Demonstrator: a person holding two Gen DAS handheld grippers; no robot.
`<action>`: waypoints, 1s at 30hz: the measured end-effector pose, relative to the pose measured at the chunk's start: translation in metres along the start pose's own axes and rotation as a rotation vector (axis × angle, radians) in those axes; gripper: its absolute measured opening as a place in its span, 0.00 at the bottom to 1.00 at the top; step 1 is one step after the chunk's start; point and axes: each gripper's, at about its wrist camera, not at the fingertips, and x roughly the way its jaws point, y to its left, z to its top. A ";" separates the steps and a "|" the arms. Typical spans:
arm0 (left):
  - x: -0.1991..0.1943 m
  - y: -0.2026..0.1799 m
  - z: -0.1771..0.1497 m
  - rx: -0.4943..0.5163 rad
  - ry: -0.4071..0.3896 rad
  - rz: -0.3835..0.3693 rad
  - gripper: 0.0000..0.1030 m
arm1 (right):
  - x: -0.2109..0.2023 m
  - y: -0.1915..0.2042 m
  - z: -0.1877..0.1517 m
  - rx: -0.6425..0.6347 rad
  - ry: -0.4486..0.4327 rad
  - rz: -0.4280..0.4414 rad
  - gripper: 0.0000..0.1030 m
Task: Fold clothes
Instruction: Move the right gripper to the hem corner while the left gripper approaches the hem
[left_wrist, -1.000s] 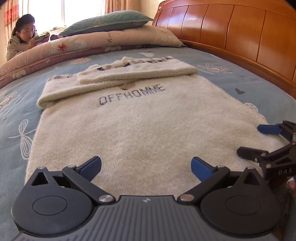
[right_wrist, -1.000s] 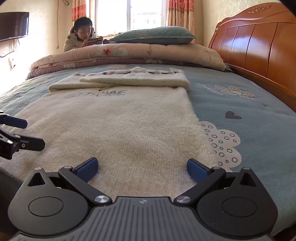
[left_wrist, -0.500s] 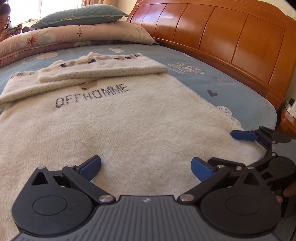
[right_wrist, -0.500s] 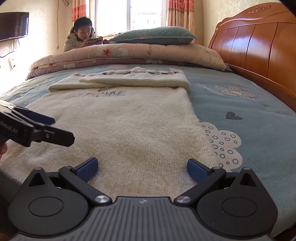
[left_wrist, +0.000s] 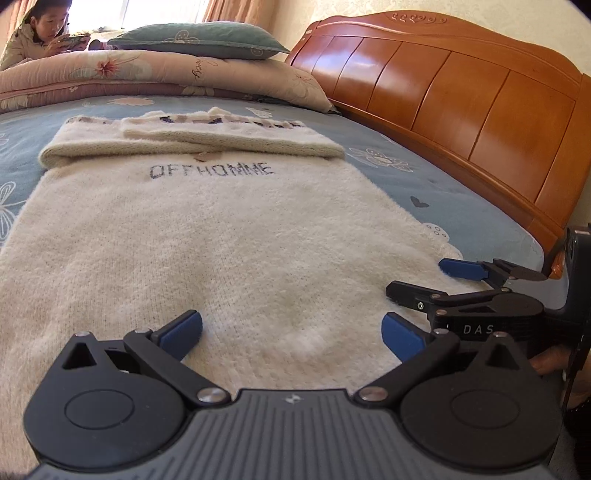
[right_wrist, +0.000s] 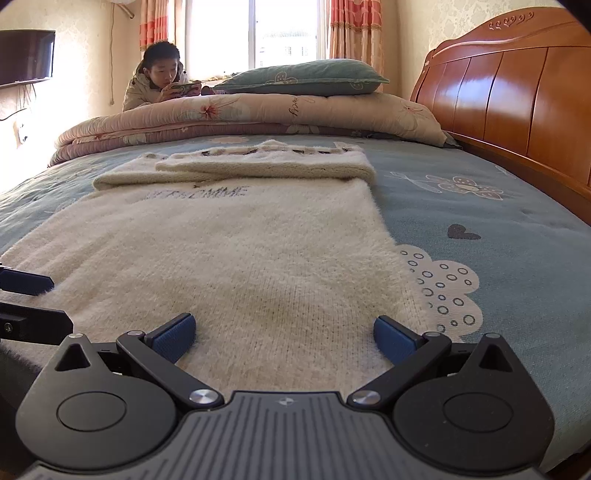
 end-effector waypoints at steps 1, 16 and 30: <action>-0.001 0.001 0.000 -0.006 -0.001 -0.005 0.99 | 0.000 0.000 0.000 0.002 -0.001 0.000 1.00; -0.016 0.018 0.004 -0.061 0.030 -0.052 0.99 | 0.002 0.009 -0.003 0.022 -0.037 -0.046 1.00; -0.034 0.005 -0.002 0.217 -0.030 0.196 0.99 | -0.001 0.008 -0.002 0.043 -0.043 -0.050 1.00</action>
